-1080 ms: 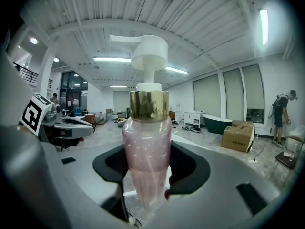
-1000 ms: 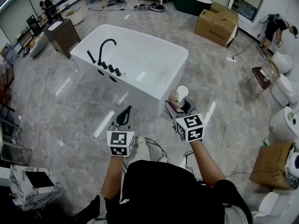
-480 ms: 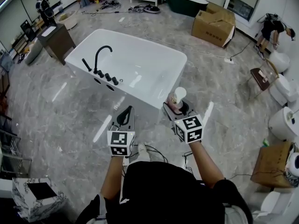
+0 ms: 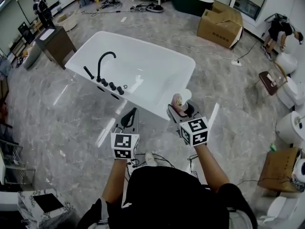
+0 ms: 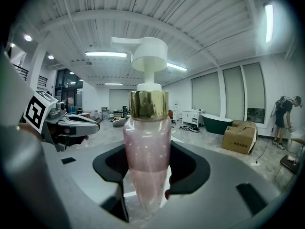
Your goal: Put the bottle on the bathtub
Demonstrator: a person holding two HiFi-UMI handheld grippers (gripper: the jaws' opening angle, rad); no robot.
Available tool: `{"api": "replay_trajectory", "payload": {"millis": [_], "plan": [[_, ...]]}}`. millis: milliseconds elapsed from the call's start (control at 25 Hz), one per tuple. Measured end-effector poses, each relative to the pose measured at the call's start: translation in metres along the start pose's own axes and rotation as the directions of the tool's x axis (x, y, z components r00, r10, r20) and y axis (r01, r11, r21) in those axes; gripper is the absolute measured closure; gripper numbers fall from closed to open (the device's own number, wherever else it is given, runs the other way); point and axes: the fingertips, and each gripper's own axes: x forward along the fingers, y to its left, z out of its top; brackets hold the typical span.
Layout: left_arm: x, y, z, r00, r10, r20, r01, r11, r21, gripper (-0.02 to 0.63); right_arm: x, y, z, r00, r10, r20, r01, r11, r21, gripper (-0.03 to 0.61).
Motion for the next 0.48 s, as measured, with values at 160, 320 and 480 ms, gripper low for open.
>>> {"api": "replay_trajectory", "payload": {"millis": [160,320,480], "plan": [[0.018,0.021,0.001,1.000,-0.021,-0.008,0.021,1.000,0.012,0.601,0.027,-0.002,0.007,1.000,-0.016,0.001,0.016,1.000,0.012,0.342],[0.034,0.045,0.002,0.999,-0.043,-0.012,0.044,0.999,0.016,0.601,0.052,0.000,0.012,0.999,-0.036,-0.003,0.036,0.999,0.026,0.342],[0.047,0.064,0.000,0.997,-0.070,-0.016,0.070,0.997,0.018,0.601,0.070,0.001,0.013,0.998,-0.063,-0.007,0.063,0.997,0.040,0.342]]}}
